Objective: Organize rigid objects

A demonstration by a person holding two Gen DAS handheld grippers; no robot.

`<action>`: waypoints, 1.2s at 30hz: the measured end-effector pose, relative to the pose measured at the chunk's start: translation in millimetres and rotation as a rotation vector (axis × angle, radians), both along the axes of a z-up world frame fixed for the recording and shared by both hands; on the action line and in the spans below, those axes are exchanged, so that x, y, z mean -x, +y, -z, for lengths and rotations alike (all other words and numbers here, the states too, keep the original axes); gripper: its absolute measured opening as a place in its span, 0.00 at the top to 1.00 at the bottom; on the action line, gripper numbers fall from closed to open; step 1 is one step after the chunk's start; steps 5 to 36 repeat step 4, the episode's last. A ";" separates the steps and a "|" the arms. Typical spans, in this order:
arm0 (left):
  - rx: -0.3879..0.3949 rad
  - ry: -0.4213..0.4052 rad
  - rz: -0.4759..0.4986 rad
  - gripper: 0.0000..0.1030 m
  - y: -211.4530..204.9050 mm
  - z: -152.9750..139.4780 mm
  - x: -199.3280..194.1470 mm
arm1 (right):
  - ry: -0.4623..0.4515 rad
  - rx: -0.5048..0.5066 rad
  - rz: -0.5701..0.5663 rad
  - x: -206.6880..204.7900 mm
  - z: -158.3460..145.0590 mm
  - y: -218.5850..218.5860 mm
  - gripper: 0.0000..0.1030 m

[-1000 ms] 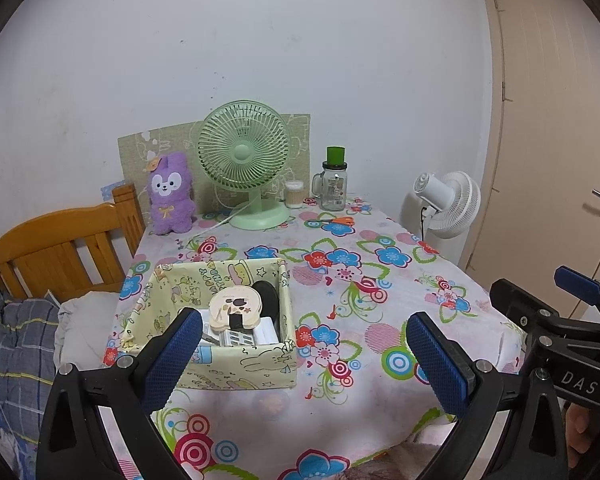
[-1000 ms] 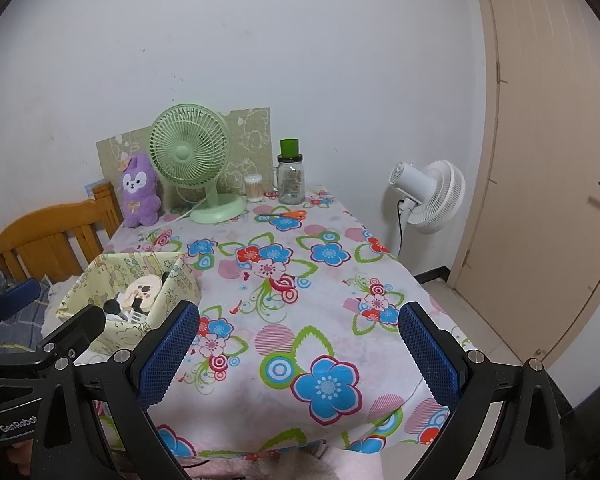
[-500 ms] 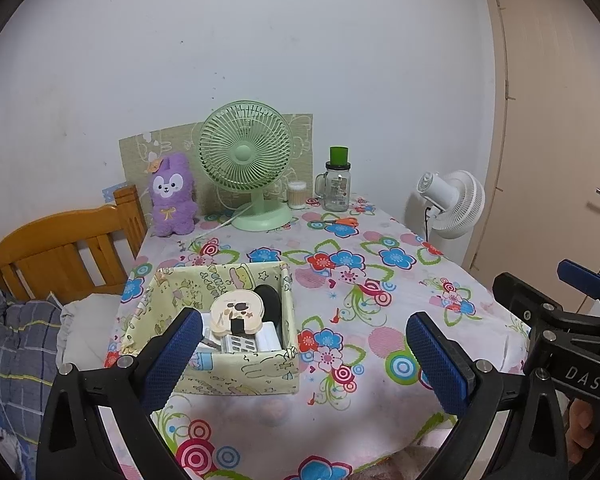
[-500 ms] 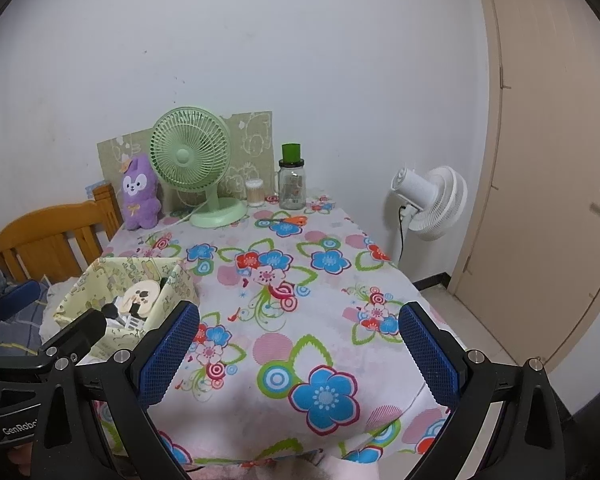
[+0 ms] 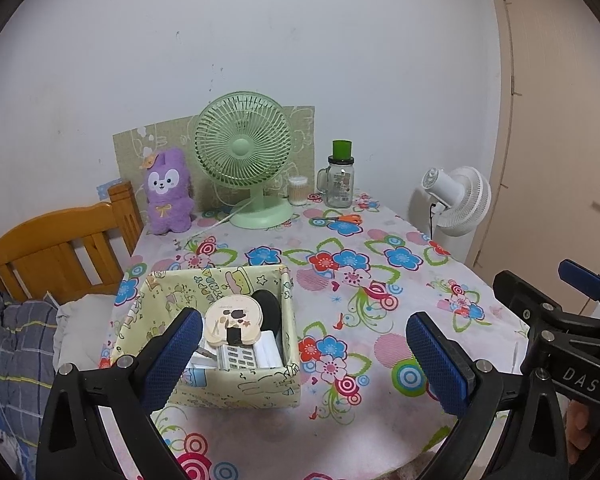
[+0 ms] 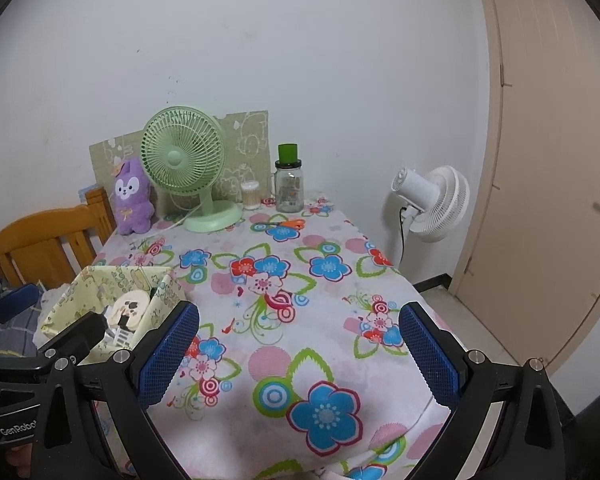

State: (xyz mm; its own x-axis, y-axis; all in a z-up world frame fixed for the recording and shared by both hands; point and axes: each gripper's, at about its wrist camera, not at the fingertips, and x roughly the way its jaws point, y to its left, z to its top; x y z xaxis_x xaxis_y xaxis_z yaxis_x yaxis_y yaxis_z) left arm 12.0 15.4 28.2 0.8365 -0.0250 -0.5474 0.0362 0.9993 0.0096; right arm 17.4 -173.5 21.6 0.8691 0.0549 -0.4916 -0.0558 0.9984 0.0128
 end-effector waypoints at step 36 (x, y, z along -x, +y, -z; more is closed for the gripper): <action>0.007 0.011 -0.004 0.00 1.7 4.0 -5.7 | 0.008 -0.005 0.001 -6.1 3.7 0.8 0.01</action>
